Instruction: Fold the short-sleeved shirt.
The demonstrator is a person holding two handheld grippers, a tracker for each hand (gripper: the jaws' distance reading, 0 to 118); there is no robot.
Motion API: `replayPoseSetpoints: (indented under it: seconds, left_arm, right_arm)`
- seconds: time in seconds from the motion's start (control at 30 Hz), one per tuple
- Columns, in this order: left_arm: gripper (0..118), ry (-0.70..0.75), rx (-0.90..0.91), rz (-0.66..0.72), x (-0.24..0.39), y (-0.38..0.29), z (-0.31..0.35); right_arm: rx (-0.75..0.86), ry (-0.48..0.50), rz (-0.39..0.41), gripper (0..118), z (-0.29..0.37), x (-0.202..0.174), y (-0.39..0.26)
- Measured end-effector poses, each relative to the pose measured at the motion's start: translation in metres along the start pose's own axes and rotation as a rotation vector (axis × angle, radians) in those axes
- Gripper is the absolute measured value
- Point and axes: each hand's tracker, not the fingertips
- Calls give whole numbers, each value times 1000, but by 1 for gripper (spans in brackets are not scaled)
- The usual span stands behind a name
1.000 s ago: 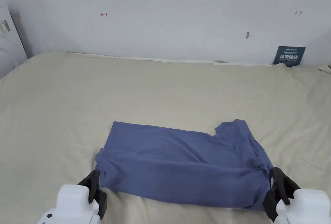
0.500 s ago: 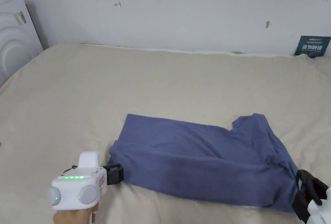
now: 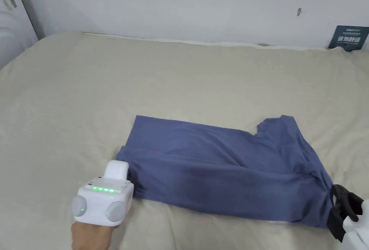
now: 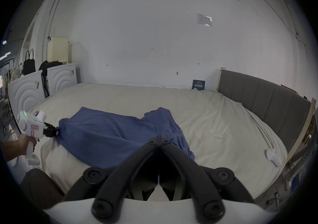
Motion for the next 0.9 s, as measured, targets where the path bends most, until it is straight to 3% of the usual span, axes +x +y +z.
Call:
replayPoseSetpoints:
  seconds: [0.1, 0.13, 0.17, 0.2, 0.23, 0.27, 0.37, 0.47, 0.57, 0.63, 0.67, 0.73, 0.77, 0.8, 0.9]
  left_arm:
    - [10, -16, 51, 32, -10, 3, 21]
    - [9, -24, 58, 29, -13, 4, 28]
    - [9, -29, 75, 23, -15, 6, 35]
    - [9, -30, 90, 14, -17, 8, 41]
    - [9, -30, 96, 6, -19, 9, 43]
    - [9, -29, 93, 6, -22, 11, 47]
    - [9, -38, 97, 81, -35, 7, 54]
    - [9, -48, 84, 124, -44, 0, 52]
    - [9, -47, 55, 91, -41, -9, 44]
    - [9, -37, 51, 83, -38, -15, 45]
    - [9, -39, 43, 101, -39, -17, 46]
    - [9, -49, 31, 144, -43, -23, 47]
    - [9, -47, 27, 143, -45, -26, 46]
    - [9, -51, 25, 145, -46, -30, 47]
    - [9, -67, 23, 179, -51, -39, 57]
  right_arm:
    - [-3, -10, 23, 1, -2, 13, -4]
    - [-5, 6, 61, 8, -6, 21, -6]
    - [-45, 36, 140, 31, -16, 30, -8]
    - [-122, 40, 196, 80, -29, 38, -8]
    - [-234, 53, 233, 111, -46, 46, -11]
    - [-302, 83, 262, 118, -57, 55, -17]
    - [-407, 65, 227, 118, -84, 75, -50]
    - [-430, 118, 97, 118, -101, 84, -73]
    - [-460, 136, 79, 115, -123, 76, -81]
    - [-489, 158, 49, 88, -139, 74, -86]
    - [-533, 155, 20, 61, -146, 74, -90]
    - [-558, 193, -86, 35, -149, 73, -90]
    - [-518, 149, -72, 8, -142, 73, -85]
    - [-514, 198, -71, 8, -136, 72, -78]
    - [-470, 161, 43, 8, -114, 60, -64]
